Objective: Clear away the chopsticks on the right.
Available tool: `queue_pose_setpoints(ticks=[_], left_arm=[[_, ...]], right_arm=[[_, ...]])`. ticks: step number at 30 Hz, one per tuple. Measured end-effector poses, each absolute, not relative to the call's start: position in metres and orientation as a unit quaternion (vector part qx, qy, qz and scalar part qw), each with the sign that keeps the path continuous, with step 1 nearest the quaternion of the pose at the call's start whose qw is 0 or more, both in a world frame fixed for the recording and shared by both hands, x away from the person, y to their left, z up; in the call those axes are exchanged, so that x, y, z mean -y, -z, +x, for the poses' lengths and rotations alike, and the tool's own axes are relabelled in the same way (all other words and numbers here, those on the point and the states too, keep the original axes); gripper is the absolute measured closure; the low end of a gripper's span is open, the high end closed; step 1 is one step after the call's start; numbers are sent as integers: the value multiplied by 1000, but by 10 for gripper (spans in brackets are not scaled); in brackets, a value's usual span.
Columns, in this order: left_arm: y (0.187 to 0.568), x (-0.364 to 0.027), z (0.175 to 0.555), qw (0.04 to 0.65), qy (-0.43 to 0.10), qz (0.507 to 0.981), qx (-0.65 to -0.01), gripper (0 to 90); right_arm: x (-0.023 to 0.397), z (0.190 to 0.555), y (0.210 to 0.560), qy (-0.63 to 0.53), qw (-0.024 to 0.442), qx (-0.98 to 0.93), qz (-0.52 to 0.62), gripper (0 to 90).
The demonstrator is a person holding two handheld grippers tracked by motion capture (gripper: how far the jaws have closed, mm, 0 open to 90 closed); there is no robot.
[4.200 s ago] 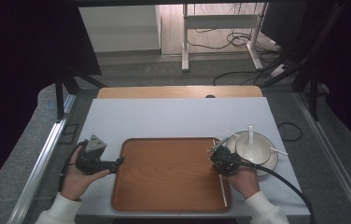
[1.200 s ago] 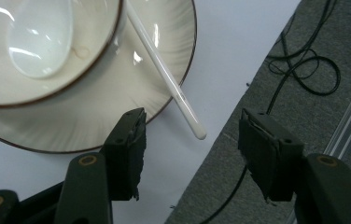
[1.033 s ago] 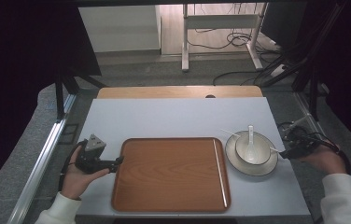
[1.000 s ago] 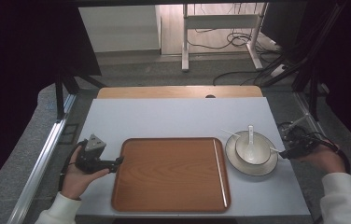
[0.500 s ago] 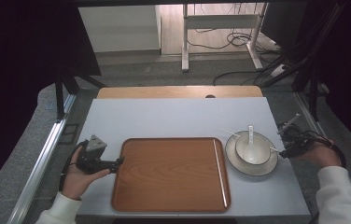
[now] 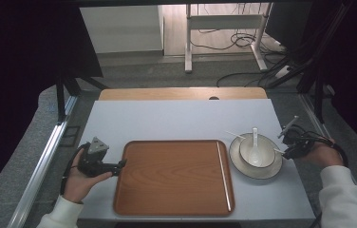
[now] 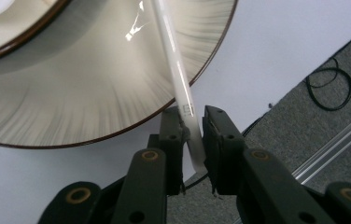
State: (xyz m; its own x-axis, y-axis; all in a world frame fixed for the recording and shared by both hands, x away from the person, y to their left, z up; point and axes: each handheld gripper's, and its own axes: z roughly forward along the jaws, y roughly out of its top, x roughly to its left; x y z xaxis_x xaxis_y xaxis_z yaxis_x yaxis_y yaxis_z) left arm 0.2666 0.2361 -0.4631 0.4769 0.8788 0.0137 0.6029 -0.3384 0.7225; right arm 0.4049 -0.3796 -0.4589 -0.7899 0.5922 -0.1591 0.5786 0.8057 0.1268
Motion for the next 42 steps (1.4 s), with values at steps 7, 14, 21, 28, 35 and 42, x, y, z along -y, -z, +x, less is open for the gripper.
queue_pose_setpoints(ticks=[7, 14, 21, 28, 35, 42], left_arm=[[461, -235, 266, 335, -208, 793, -465, 147], [463, -234, 266, 333, -207, 793, -466, 146], [462, -235, 266, 334, -208, 793, -466, 146], [462, -235, 266, 334, -208, 792, -466, 147], [462, -235, 266, 334, -208, 792, -466, 147], [461, -235, 266, 335, -210, 792, -465, 147]], right_arm=[[381, 405, 458, -46, 102, -948, 299, 824], [384, 401, 458, -62, 104, -942, 312, 833], [390, 398, 455, -85, 111, -928, 344, 837], [396, 392, 444, -119, 125, -914, 367, 837], [392, 380, 423, -159, 157, -894, 389, 837], [380, 361, 408, -215, 175, -874, 399, 837]])
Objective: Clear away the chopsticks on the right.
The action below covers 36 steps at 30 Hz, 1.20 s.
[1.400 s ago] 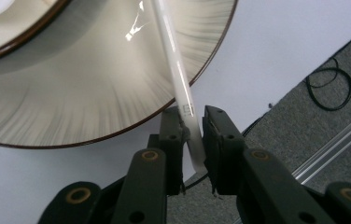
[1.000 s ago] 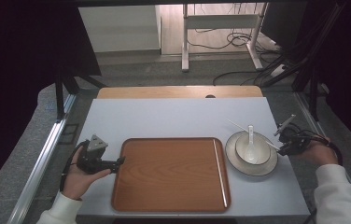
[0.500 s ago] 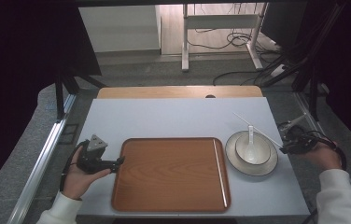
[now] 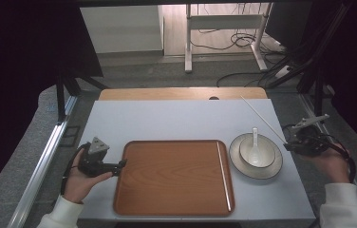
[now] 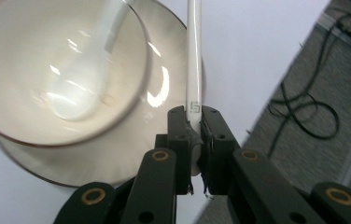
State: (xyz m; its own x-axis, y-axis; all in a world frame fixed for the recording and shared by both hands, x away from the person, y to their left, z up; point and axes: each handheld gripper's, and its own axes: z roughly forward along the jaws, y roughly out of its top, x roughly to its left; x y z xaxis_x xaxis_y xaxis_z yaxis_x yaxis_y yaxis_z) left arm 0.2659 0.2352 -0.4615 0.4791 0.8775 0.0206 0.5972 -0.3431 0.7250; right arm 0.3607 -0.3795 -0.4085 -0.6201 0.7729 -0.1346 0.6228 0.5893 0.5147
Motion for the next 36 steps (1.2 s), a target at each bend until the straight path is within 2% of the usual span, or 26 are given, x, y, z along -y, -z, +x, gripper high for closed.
queue_pose_setpoints(ticks=[14, 21, 36], left_arm=[[460, -236, 265, 336, -211, 792, -464, 146], [460, -234, 265, 336, -211, 793, -462, 147], [459, -236, 264, 339, -211, 791, -463, 147]], right_arm=[[342, 317, 397, -262, 202, -871, 362, 837], [318, 299, 397, -278, 189, -873, 354, 837], [262, 301, 419, -259, 156, -893, 333, 836]])
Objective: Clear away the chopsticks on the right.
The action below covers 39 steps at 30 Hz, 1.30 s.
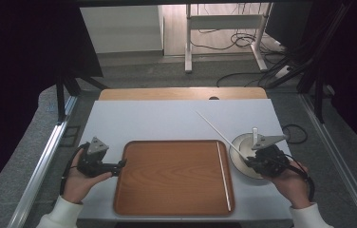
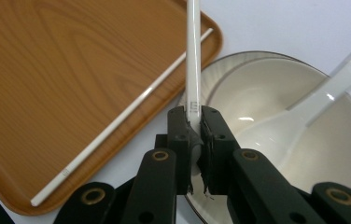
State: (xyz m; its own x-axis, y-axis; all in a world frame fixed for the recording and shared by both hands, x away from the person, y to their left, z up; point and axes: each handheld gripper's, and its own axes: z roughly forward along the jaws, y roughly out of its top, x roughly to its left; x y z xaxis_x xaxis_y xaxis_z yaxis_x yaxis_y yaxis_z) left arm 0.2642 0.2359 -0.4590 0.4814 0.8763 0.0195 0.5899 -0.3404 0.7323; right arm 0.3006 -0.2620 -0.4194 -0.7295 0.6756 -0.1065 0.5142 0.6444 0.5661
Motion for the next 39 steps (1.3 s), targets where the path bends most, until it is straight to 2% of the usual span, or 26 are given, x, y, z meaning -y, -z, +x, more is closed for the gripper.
queue_pose_setpoints(ticks=[15, 39], left_arm=[[458, -237, 263, 341, -212, 790, -462, 146], [460, -237, 264, 339, -209, 792, -462, 146]], right_arm=[[221, 295, 445, -238, 113, -912, 315, 836], [191, 291, 481, -164, 84, -936, 299, 831]])
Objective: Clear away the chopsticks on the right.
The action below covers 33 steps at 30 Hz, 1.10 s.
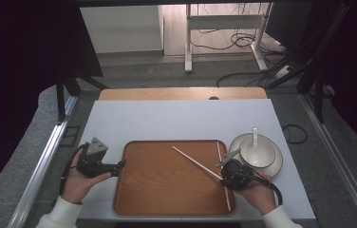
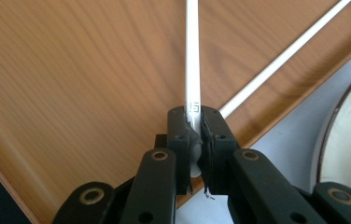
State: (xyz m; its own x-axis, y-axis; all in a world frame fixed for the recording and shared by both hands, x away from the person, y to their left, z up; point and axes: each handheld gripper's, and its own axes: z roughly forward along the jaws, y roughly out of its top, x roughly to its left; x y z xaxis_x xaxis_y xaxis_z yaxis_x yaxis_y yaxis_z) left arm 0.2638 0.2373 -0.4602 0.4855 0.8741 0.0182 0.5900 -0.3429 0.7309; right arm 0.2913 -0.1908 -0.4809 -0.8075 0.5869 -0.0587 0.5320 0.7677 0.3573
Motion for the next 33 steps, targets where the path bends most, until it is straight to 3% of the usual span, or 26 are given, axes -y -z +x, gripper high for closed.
queue_pose_setpoints(ticks=[33], left_arm=[[462, -235, 264, 334, -207, 797, -459, 145]], right_arm=[[178, 286, 492, -146, 78, -948, 273, 802]])
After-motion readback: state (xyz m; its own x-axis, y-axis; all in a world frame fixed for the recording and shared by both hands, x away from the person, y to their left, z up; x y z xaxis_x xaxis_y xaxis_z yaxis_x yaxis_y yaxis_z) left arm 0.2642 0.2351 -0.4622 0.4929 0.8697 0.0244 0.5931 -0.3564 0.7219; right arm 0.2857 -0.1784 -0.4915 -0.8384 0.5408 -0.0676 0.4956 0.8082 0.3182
